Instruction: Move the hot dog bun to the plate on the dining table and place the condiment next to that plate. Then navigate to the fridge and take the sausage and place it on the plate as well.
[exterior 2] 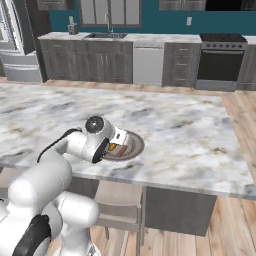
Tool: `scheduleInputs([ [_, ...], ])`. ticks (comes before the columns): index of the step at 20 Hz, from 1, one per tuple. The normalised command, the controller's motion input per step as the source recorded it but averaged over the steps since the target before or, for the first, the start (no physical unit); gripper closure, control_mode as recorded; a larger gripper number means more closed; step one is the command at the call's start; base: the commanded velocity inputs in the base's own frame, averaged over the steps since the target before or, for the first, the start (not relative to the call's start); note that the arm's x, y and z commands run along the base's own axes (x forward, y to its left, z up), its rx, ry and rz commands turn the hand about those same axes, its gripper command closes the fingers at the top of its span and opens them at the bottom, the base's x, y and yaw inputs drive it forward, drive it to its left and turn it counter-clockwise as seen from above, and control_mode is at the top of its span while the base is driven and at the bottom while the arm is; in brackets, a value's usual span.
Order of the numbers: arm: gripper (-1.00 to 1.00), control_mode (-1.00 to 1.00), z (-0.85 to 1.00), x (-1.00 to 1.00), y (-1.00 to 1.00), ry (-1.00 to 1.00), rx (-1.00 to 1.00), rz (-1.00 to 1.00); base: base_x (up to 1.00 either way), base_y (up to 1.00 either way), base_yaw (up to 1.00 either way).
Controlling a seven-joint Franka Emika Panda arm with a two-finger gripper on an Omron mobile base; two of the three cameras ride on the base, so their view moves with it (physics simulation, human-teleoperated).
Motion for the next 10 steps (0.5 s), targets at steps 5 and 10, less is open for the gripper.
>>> scheduleInputs([
  [5, -1.00, -1.00, 1.00, -0.95, 0.47, 0.06, 0.00, 0.00, 0.00, 0.00, 0.00],
  [10, -1.00, -1.00, 0.89, -0.88, 0.54, 0.26, 0.00, 0.00, 0.00, 0.00, 0.00],
])
